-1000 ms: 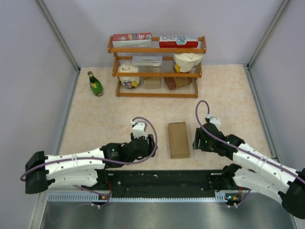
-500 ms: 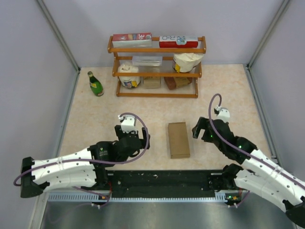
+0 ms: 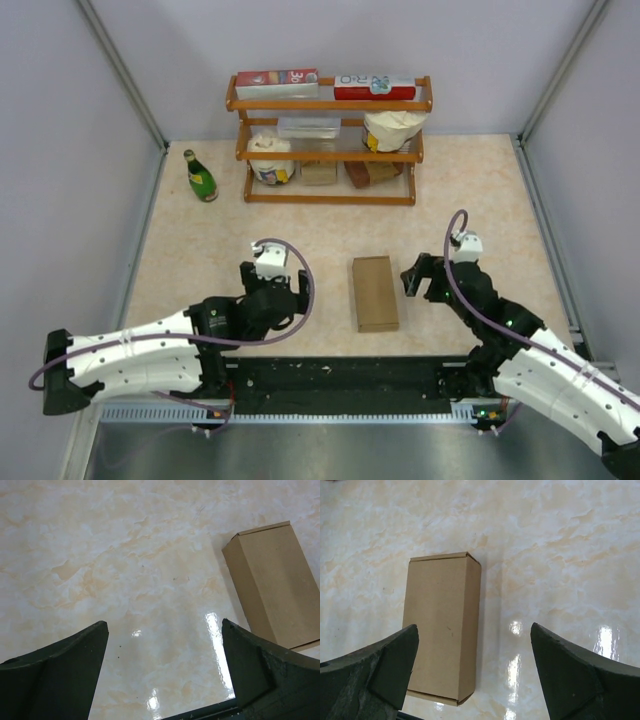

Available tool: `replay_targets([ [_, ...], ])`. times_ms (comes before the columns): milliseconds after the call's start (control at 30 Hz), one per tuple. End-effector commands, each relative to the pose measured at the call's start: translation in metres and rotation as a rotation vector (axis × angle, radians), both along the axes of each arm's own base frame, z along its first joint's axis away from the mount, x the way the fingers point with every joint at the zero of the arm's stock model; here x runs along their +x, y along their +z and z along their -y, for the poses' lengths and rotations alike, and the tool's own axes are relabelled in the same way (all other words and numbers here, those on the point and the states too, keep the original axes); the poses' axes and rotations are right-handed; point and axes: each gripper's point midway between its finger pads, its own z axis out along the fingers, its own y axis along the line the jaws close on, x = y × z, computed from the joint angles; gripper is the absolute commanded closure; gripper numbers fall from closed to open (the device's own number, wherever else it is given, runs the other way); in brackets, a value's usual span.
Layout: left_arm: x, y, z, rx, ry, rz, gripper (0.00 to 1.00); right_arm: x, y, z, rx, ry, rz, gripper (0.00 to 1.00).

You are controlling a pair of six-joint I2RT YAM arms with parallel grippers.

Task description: Fold the paper box

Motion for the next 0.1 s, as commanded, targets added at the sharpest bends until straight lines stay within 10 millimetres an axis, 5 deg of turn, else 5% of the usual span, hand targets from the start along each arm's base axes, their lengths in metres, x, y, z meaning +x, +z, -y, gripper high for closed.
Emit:
replay_targets([
  [0,0.0008,0.0015,-0.0031,0.003,-0.024,0.011,0.01,0.0044,0.0037,-0.0103,-0.008,0.047,0.003,0.08],
  [67,0.0002,0.0046,-0.0051,-0.005,-0.024,0.014,0.01,0.0049,0.0040,-0.0130,-0.008,0.055,-0.005,0.07],
])
